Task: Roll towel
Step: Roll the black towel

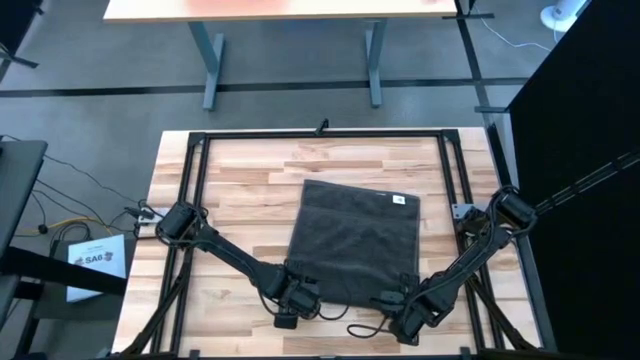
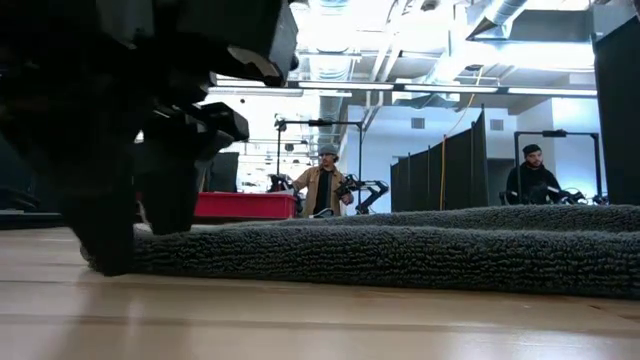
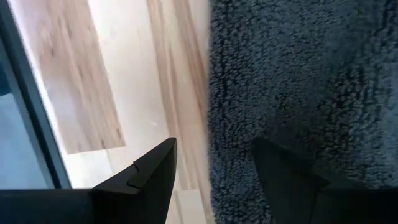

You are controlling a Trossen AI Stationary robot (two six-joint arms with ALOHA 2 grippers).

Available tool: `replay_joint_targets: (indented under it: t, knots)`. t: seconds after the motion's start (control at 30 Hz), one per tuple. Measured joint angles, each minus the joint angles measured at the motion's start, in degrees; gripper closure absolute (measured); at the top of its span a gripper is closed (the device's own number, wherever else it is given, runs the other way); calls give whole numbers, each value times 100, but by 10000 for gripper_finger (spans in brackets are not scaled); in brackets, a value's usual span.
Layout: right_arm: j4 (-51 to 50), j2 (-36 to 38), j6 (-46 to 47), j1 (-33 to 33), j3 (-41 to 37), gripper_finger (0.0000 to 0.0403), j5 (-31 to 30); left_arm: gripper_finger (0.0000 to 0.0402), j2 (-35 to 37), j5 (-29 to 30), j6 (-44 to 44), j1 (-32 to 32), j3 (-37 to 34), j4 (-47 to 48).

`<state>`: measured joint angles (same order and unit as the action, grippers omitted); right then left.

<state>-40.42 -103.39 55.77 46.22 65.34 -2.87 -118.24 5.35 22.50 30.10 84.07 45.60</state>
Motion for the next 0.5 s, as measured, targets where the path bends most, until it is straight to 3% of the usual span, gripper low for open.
replay_joint_targets:
  t: [0.2,0.5]
  knots:
    - [120,0,-9,21,-210,206,-276,219,-9,270,-99,23,0,-23]
    - [936,46,481,-44,-822,212,-226,225,-9,613,-273,12,0,-187]
